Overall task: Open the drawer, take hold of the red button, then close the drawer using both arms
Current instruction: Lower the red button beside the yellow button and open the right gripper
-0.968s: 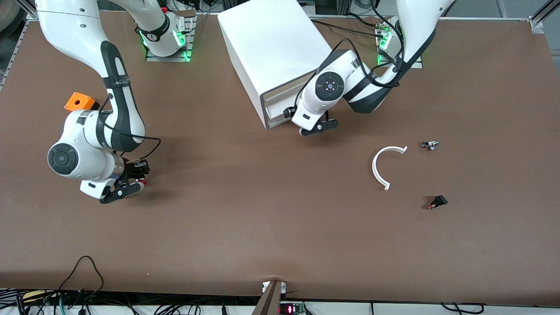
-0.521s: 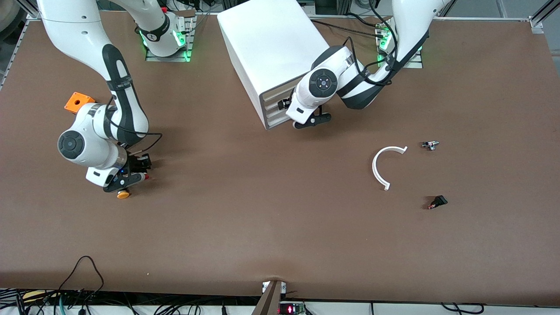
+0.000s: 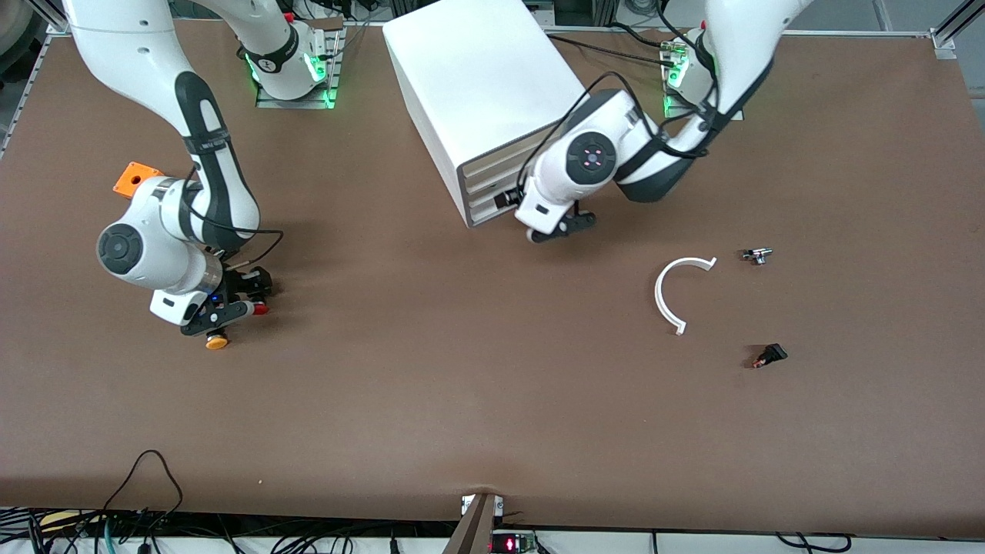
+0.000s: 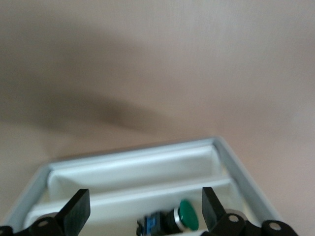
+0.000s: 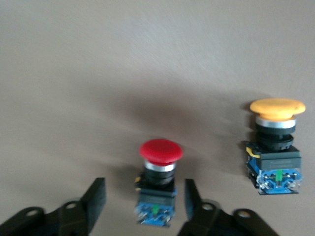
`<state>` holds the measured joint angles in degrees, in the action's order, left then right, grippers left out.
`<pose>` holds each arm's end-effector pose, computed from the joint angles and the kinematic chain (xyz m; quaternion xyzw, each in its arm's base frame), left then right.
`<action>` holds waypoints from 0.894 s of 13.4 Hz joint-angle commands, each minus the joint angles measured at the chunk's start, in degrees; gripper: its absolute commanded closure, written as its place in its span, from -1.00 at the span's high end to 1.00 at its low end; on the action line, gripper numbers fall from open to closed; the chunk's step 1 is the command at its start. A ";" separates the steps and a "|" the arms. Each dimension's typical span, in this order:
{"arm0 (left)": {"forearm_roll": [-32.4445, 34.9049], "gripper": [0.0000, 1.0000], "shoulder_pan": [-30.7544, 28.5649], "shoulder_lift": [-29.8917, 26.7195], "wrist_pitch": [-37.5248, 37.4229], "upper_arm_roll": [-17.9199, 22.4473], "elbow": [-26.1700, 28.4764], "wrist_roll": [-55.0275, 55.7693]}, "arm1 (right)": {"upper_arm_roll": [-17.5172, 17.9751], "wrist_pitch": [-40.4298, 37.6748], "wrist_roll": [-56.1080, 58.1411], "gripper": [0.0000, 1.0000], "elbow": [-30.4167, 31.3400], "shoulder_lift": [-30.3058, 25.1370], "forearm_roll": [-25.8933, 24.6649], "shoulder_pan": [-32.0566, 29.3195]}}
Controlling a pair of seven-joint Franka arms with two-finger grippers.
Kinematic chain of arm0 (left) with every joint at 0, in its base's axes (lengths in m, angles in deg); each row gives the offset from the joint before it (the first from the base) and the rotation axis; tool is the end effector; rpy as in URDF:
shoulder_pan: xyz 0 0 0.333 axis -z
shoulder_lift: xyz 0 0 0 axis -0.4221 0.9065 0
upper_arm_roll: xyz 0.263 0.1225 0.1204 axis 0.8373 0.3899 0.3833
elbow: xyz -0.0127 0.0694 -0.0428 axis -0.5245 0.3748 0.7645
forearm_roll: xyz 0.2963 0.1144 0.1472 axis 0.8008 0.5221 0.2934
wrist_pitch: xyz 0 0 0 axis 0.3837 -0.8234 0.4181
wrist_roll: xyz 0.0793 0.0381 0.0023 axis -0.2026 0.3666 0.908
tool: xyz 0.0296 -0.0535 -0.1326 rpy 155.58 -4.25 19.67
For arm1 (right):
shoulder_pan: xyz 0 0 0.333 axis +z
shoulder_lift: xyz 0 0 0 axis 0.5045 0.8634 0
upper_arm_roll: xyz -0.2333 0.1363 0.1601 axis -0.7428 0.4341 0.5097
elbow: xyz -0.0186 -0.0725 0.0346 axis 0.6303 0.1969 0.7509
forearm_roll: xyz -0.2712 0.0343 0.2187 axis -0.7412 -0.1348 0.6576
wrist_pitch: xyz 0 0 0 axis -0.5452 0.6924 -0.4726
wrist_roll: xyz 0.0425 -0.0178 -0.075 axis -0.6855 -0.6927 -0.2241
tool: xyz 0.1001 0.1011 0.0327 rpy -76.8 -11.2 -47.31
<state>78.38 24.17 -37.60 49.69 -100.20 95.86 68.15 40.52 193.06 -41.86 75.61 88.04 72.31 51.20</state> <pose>0.4471 -0.3856 0.2994 0.9652 0.1835 -0.1680 0.0810 0.5802 0.0280 0.2273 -0.9807 -0.1878 0.0444 0.0329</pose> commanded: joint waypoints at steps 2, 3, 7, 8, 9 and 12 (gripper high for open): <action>6.35 1.00 -4.20 -0.07 -4.19 -0.31 -4.11 -1.69 | 0.23 -12.36 -2.23 0.99 -9.40 -2.92 0.89 -0.42; 6.45 1.00 -4.21 -1.55 -4.54 1.00 -3.76 -4.57 | 0.23 -14.39 -2.84 0.99 -10.64 -4.15 0.54 -0.24; 5.31 1.00 -3.95 -9.19 -8.57 10.49 -3.23 -17.05 | 0.84 -22.12 -7.58 0.99 -13.72 -12.49 -5.95 0.37; 5.31 1.00 -4.38 -11.12 -10.33 12.33 -3.23 -20.56 | 0.93 -25.71 -9.07 0.99 -15.12 -14.60 -7.62 0.98; 5.13 1.00 -4.47 -12.71 -12.17 14.79 -3.23 -24.60 | 1.02 -29.22 -10.05 0.99 -16.79 -16.36 -9.03 1.51; 1.44 1.00 -4.30 -17.37 -15.70 23.05 -3.23 -38.05 | 0.93 -37.41 -10.50 0.99 -21.71 -19.27 -11.15 2.74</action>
<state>82.07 19.33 -50.81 36.32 -81.61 91.57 37.95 41.32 160.03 -51.11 56.47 70.27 62.73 53.31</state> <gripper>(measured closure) 0.000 0.000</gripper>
